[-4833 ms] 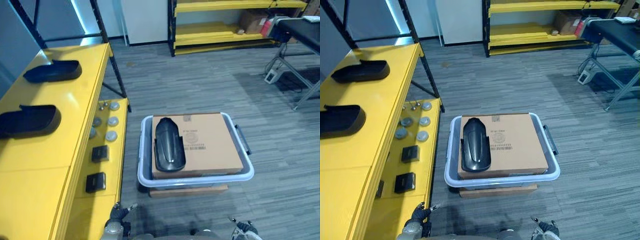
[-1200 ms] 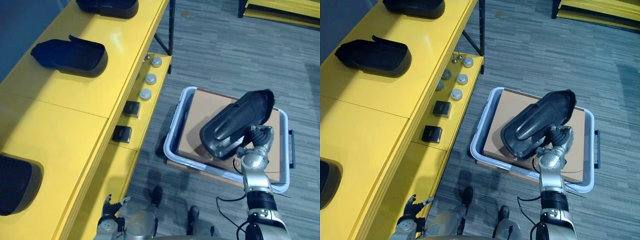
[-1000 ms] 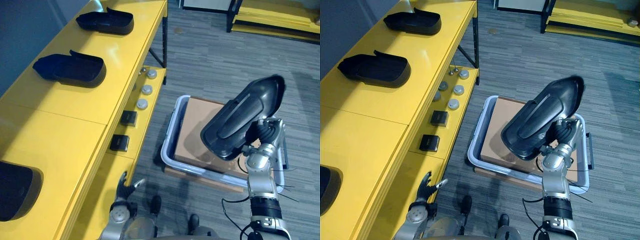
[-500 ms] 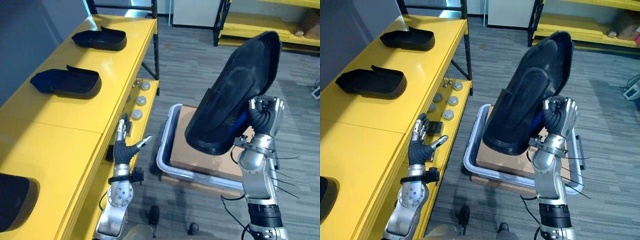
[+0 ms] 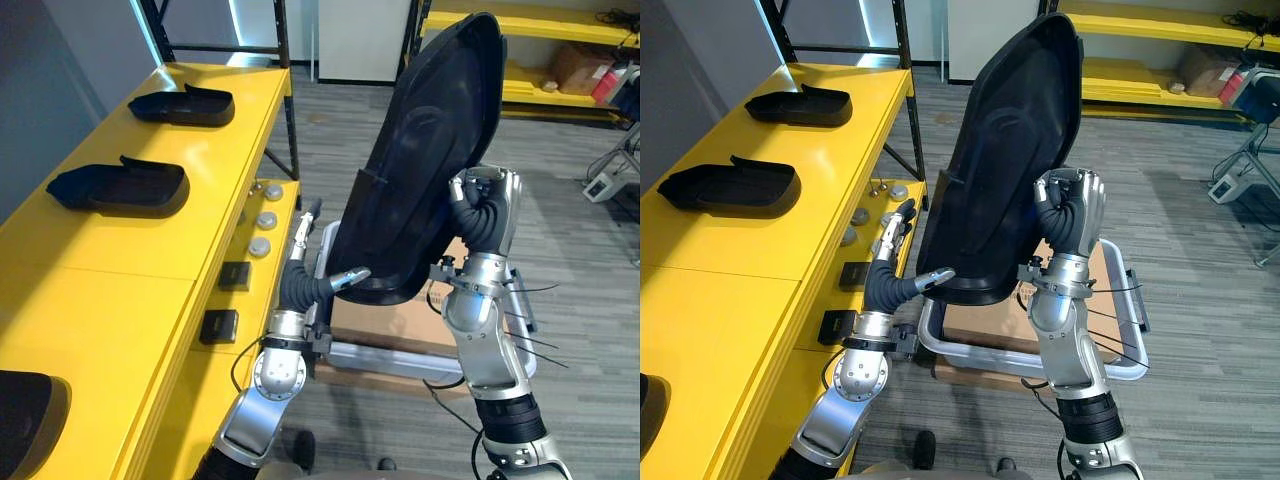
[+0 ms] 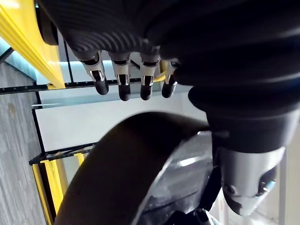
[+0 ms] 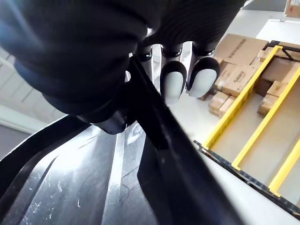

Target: Walk over and take plastic housings, then place them on the shelf

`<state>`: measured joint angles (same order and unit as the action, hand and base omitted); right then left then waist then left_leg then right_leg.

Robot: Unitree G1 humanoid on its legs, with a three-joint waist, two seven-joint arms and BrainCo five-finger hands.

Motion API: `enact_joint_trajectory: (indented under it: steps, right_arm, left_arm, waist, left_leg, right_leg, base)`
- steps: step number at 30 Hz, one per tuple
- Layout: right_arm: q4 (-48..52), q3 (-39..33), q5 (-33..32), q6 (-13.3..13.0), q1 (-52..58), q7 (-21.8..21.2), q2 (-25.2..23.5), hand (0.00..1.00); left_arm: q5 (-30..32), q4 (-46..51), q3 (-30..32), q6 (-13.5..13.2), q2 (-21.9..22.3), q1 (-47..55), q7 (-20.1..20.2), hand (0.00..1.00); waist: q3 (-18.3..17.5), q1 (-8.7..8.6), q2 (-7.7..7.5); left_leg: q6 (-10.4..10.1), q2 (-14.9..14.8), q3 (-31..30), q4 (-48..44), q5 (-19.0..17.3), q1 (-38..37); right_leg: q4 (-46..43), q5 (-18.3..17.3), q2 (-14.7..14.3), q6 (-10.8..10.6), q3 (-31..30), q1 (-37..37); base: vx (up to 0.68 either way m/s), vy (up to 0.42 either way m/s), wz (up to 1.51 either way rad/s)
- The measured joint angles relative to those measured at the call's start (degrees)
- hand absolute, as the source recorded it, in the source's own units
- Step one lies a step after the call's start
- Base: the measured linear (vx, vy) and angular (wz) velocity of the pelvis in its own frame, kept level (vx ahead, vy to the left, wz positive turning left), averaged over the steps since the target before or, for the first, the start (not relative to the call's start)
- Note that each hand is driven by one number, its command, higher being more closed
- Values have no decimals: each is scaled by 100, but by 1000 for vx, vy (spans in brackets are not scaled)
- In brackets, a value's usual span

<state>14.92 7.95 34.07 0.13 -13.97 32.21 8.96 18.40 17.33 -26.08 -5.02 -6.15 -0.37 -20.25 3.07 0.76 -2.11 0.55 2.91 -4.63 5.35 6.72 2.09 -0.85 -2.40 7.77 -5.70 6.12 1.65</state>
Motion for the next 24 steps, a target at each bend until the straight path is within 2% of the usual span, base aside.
enact_joint_trajectory:
  steps: [1,6,7,11,14,21,24]
  right_arm:
    - [-1,9,-13,0,0,-4,-19,100]
    - [-3,146,-78,0,-1,-105,-66,100]
    - [-5,183,-91,0,-1,-124,-69,0]
    - [-7,279,-245,-72,-1,-196,-82,0]
    - [-7,431,-493,-233,1,-274,-85,0]
    - [-5,527,-1492,-450,8,-505,-265,0]
    - [4,446,-2009,-646,33,-673,-335,0]
  left_arm:
    - [46,-16,-30,34,-14,-21,-1,100]
    - [275,-237,-104,115,-119,-100,10,100]
    - [280,-308,-135,155,-119,-99,16,100]
    - [256,-392,-88,237,-120,-99,0,100]
    - [242,-452,30,286,-120,-99,-46,100]
    - [-81,-508,144,359,-117,-69,-109,100]
    - [-182,-509,194,358,-116,-69,-105,100]
  waist:
    - [-40,-1,1]
    - [-122,-18,-11]
    - [-125,-17,-15]
    - [-131,-14,-24]
    - [-166,-16,-50]
    - [-282,-21,-152]
    - [-284,-16,-154]
  left_leg:
    - [0,1,1,0,0,0]
    - [0,-3,13,2,1,-18]
    - [1,-4,14,2,3,-19]
    - [7,-5,24,3,8,-26]
    - [7,-6,32,4,8,-28]
    - [7,-5,48,5,8,-54]
    - [7,-7,88,10,7,-85]
  right_leg:
    - [0,0,2,0,-1,0]
    - [0,1,0,1,-15,2]
    - [1,1,-1,1,-15,2]
    - [2,6,-1,3,-22,2]
    - [7,10,-1,2,-32,2]
    - [-3,9,3,2,-48,16]
    - [-13,9,5,2,-95,24]
  base:
    - [0,0,0]
    - [-4,0,-1]
    - [0,0,0]
    - [0,0,0]
    - [0,0,0]
    - [0,0,-1]
    - [0,0,-7]
